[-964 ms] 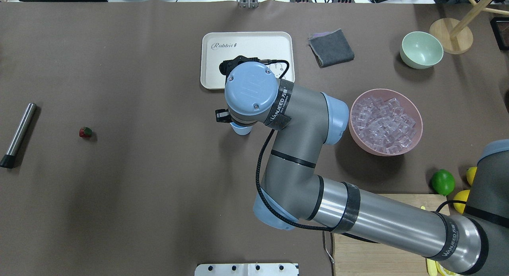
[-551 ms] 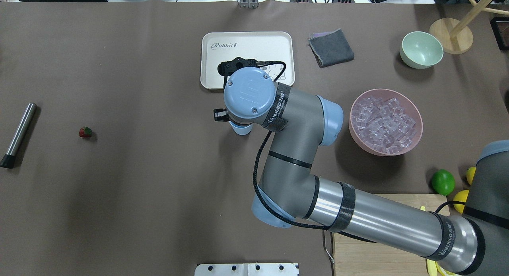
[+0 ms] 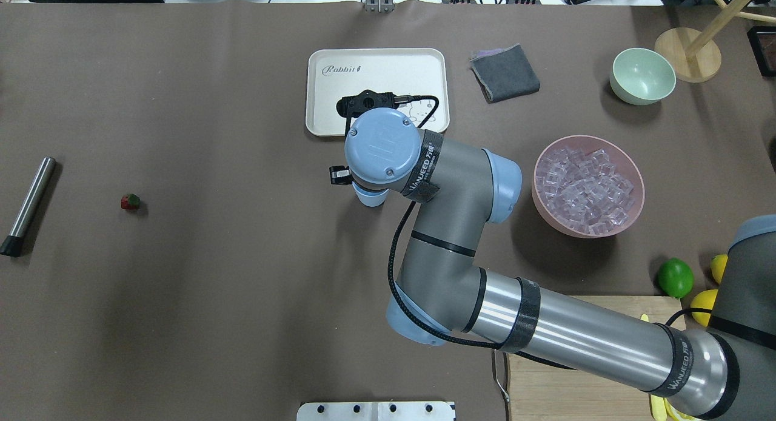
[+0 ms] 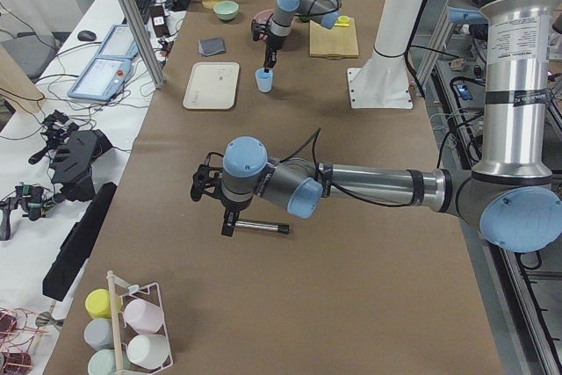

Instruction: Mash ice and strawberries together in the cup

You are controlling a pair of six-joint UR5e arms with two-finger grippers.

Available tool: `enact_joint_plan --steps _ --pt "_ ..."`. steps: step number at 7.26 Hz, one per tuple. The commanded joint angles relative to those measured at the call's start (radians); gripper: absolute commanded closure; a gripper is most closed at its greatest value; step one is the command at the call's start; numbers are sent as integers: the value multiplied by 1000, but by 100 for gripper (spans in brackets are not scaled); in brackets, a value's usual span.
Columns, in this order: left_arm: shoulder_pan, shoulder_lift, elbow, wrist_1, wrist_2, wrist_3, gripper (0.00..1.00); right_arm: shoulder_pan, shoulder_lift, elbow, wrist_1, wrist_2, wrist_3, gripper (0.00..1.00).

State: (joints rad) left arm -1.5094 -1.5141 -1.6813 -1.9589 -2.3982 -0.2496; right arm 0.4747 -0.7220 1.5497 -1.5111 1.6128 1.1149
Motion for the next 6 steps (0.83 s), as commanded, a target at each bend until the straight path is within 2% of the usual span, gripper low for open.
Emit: enact_joint_plan --steps 1,2,3,6 --pt "0 5 0 0 1 4 3 1 -55 60 -1 10 -29 19" --pt "0 6 -1 0 1 6 3 15 -158 169 -3 15 -120 20" --pt "-2 15 -4 -2 -1 6 3 56 -224 234 -11 63 -191 20" --pt "-3 34 -1 -23 -1 7 3 209 -411 338 -12 264 -278 20"
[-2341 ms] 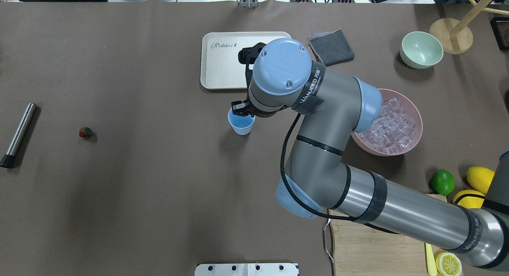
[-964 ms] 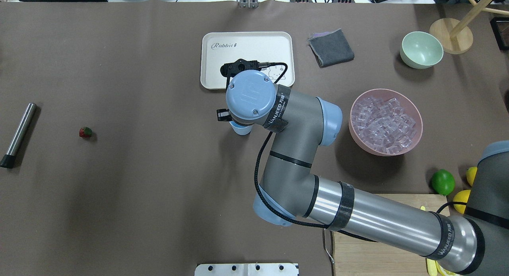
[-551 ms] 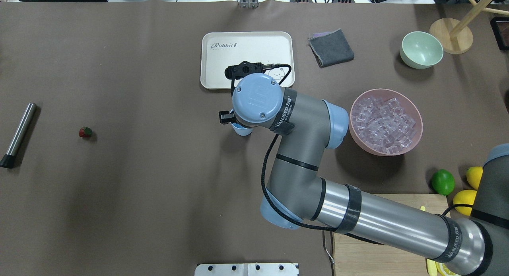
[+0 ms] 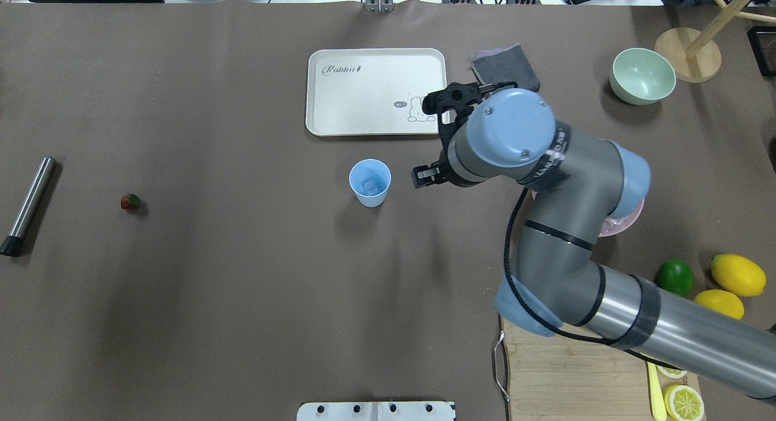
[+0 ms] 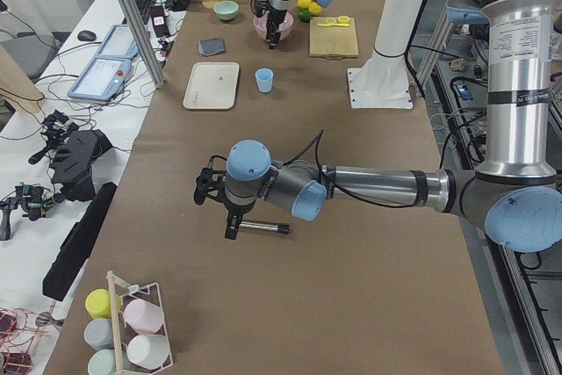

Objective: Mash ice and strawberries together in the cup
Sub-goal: 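Move the right gripper back over the pink ice bowl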

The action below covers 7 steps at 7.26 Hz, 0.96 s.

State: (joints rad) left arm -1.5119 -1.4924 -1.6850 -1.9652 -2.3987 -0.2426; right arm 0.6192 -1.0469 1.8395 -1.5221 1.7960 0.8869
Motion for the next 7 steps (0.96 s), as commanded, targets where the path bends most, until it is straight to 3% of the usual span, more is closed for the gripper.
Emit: enact_joint_plan --steps 1,2,3,7 --pt "-1 12 4 -26 0 -6 3 103 -167 100 -1 123 -99 20" --pt "-1 12 7 -26 0 -6 3 135 -233 124 -1 135 -146 21" --pt "-1 12 2 -26 0 -7 3 139 -273 139 -3 137 -154 29" --pt "-1 11 -4 -27 0 -11 3 139 -314 94 -59 140 -149 31"
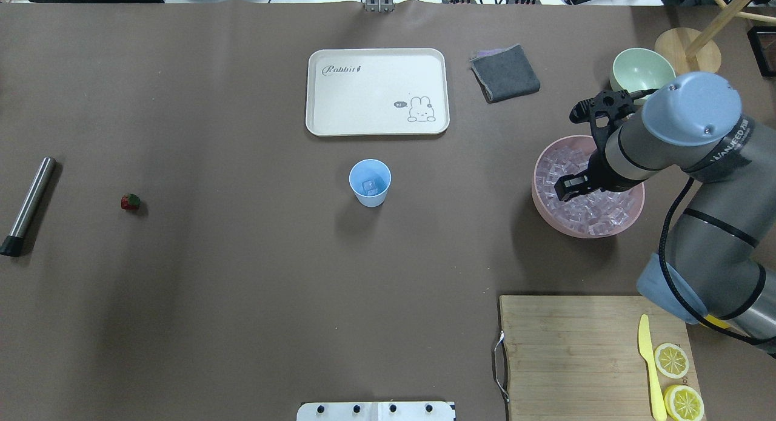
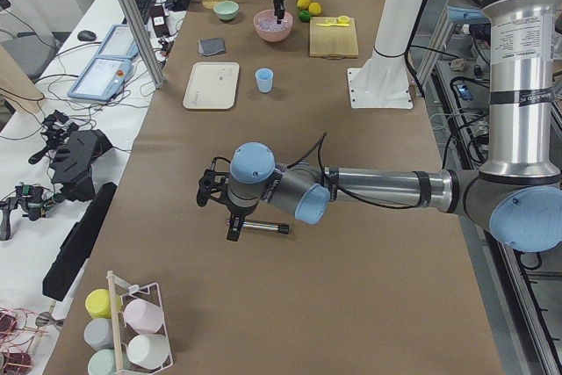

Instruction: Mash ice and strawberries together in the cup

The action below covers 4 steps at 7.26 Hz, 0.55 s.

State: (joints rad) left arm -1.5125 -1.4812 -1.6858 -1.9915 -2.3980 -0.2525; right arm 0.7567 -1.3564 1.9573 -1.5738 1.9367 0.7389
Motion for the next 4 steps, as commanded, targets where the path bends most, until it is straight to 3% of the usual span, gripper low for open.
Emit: enact_joint_plan --steps 1,4 --pt "0 1 -8 0 -1 -1 3 0 0 -43 -8 -1 0 32" --pt "0 1 -12 0 0 -1 3 -10 8 -78 1 2 7 40"
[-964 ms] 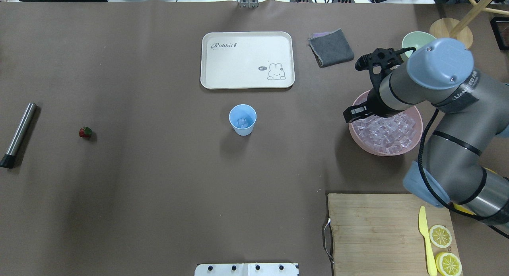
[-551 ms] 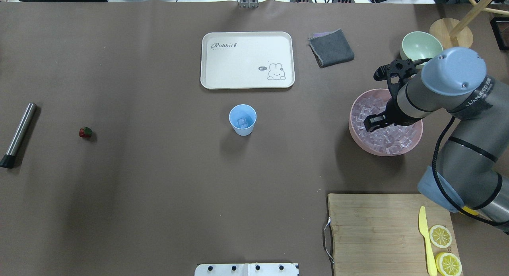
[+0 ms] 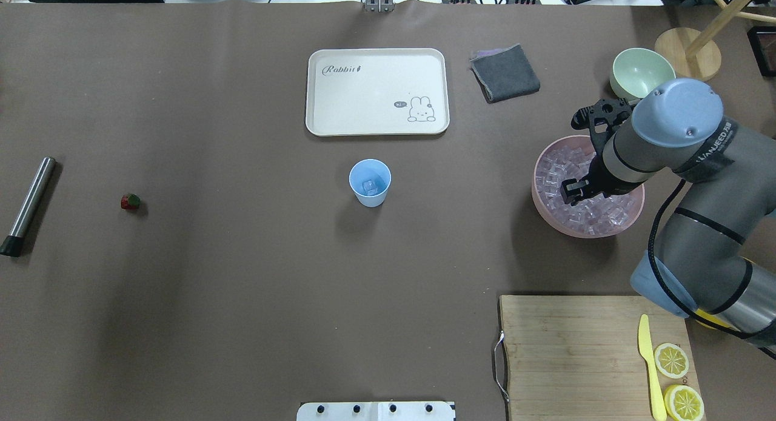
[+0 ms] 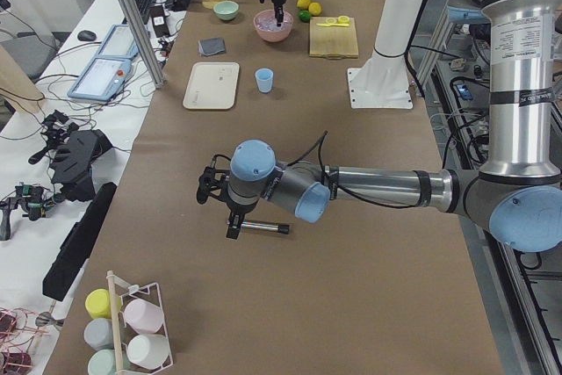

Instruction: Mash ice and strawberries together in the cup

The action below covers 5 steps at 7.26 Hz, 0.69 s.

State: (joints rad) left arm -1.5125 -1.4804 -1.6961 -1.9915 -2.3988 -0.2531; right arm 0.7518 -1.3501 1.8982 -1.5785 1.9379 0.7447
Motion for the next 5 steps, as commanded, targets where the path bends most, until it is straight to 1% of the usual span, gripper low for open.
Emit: enact_joint_plan --steps 1,2,4,5 --pt "-2 0 -7 0 0 0 3 -11 2 -19 8 3 2 42" --pt "-2 0 -7 0 0 2 3 -20 3 -19 8 3 2 45" --pt "-3 2 -7 0 1 3 3 -43 11 -19 8 3 2 46" --pt "-5 9 -7 0 1 5 3 -45 9 -22 8 1 1 49"
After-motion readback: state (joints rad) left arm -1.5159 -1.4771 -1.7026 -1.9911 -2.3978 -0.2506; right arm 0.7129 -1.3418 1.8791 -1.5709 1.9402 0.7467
